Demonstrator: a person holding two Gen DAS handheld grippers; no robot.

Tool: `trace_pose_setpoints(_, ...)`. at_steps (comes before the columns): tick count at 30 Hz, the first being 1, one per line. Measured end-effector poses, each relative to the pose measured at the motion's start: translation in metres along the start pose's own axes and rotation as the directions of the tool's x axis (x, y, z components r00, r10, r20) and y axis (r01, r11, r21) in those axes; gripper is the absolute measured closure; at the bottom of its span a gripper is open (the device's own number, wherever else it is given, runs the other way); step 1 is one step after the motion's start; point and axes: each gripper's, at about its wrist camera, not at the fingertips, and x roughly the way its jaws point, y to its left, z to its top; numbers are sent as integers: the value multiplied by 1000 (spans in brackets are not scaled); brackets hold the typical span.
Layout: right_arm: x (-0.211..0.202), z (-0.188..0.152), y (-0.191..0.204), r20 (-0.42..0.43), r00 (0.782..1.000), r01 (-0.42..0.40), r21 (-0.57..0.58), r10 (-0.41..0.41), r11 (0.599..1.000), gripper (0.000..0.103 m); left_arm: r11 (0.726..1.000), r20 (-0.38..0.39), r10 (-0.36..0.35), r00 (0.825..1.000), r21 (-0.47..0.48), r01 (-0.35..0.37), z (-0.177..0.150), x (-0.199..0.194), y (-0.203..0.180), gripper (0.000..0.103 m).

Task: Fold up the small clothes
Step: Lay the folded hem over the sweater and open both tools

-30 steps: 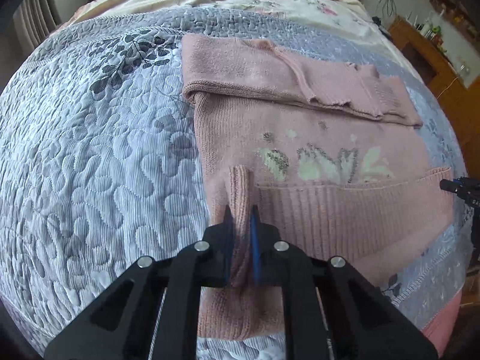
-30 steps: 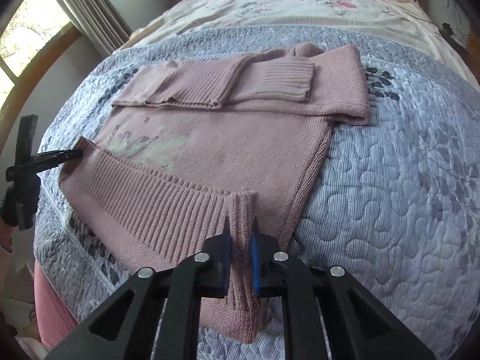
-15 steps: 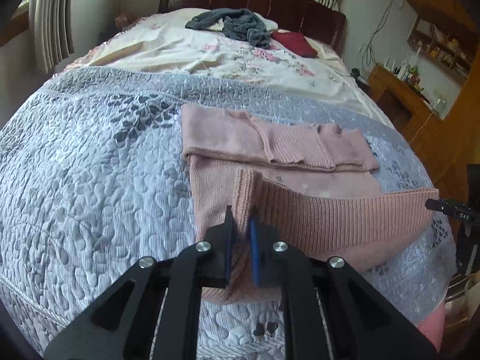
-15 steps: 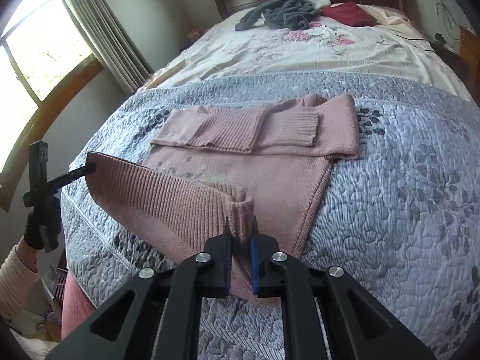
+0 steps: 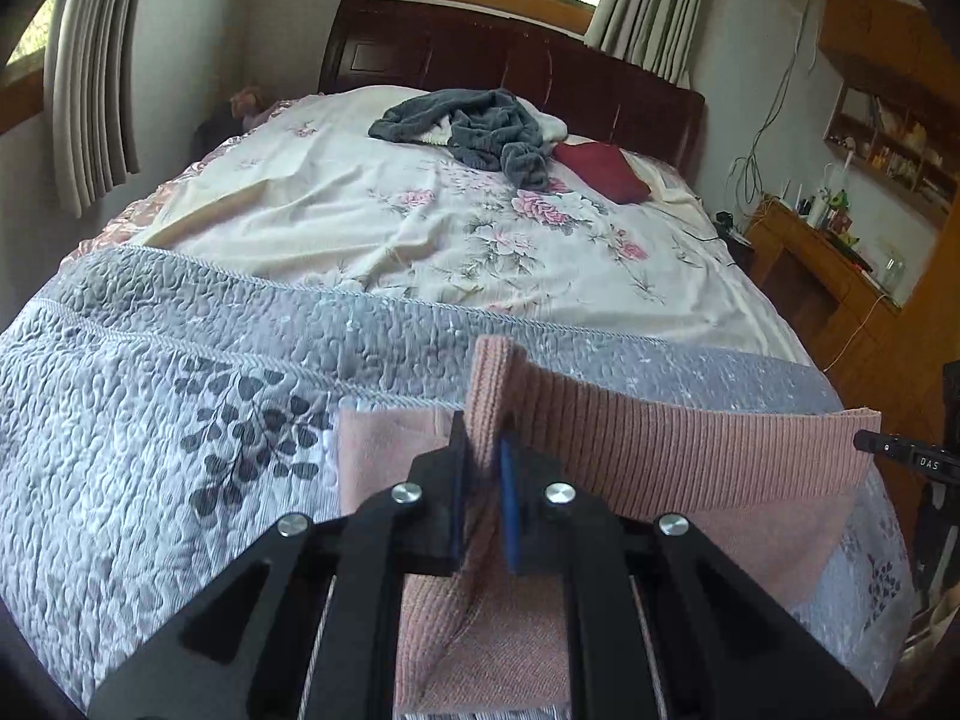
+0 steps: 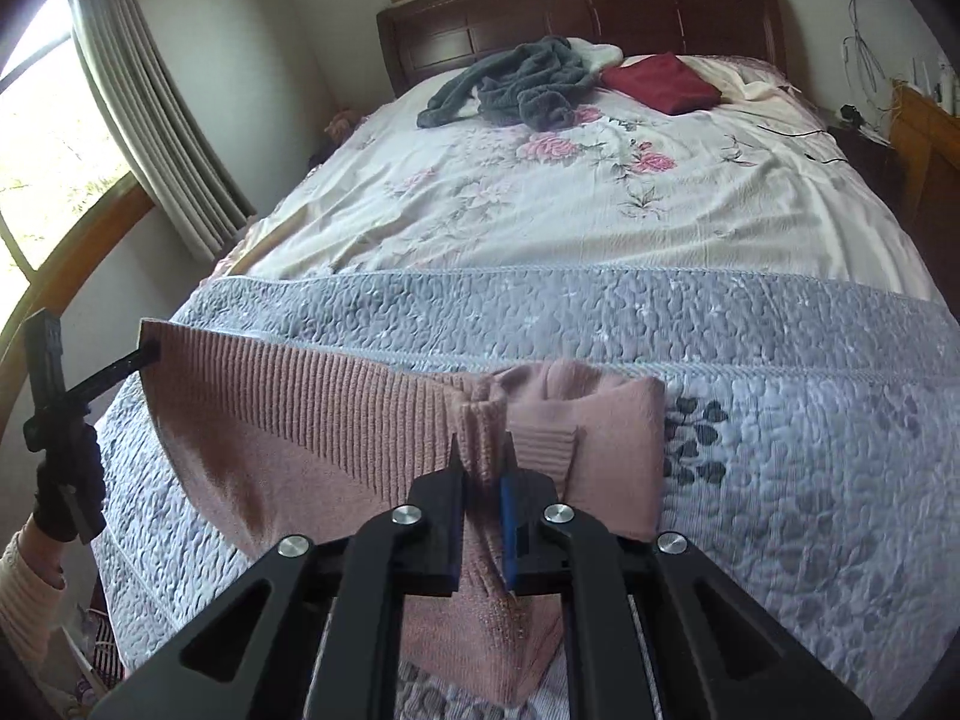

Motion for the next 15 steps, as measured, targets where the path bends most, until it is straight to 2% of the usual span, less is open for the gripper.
trace_pose_setpoints(4,40,23,-15,-30,999,20,42,-19,999,94,1000,-28,24,999,-20,-24,13,44,5,95)
trace_pose_setpoints(7,76,29,-24,-76,996,47,62,-42,997,94,998,-85,57,995,-31,-59,9,83,11,95)
trace_pose_setpoints(11,119,26,-33,-144,986,93,63,-84,994,94,993,-178,107,978,-38,-115,-6,131,21,95)
trace_pose_setpoints(15,149,24,-39,-185,975,134,50,-123,990,94,985,-224,148,963,-51,-163,-17,162,31,93)
